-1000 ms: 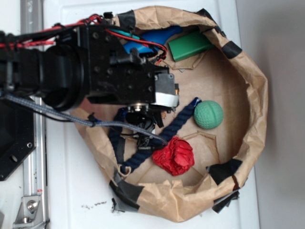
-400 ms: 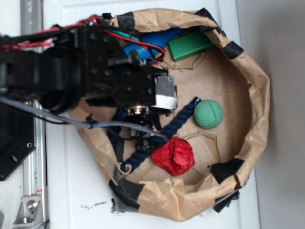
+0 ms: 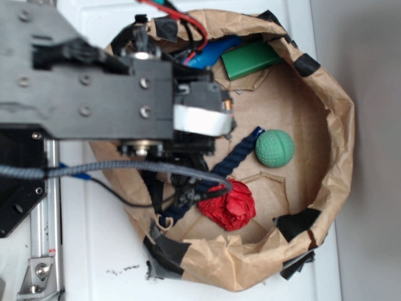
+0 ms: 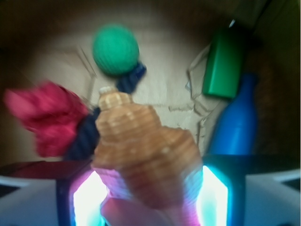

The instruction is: Grab the shell.

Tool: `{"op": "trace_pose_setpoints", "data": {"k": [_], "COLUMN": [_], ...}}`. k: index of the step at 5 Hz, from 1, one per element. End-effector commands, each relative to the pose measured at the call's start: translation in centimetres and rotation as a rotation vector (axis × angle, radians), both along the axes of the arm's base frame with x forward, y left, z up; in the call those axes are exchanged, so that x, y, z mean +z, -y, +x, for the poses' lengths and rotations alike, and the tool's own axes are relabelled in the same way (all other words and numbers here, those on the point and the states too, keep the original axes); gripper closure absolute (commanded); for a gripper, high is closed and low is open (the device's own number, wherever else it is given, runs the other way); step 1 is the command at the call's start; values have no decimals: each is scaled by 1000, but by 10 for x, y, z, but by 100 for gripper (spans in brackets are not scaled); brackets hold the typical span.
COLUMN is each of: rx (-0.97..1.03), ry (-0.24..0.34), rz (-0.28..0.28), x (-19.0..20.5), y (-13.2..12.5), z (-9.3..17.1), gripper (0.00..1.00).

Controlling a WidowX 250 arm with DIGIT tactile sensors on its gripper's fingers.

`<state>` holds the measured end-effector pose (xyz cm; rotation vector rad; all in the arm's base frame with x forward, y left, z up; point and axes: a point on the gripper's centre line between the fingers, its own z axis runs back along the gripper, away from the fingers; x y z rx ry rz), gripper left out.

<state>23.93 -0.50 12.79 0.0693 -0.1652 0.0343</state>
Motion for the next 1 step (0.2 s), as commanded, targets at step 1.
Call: {"op": "trace_pose_setpoints", "data": {"k": [1], "rx": [30], "ry": [5], "rz": [32], "x": [55], "y": [10], "z": [25], "gripper": [100]}}
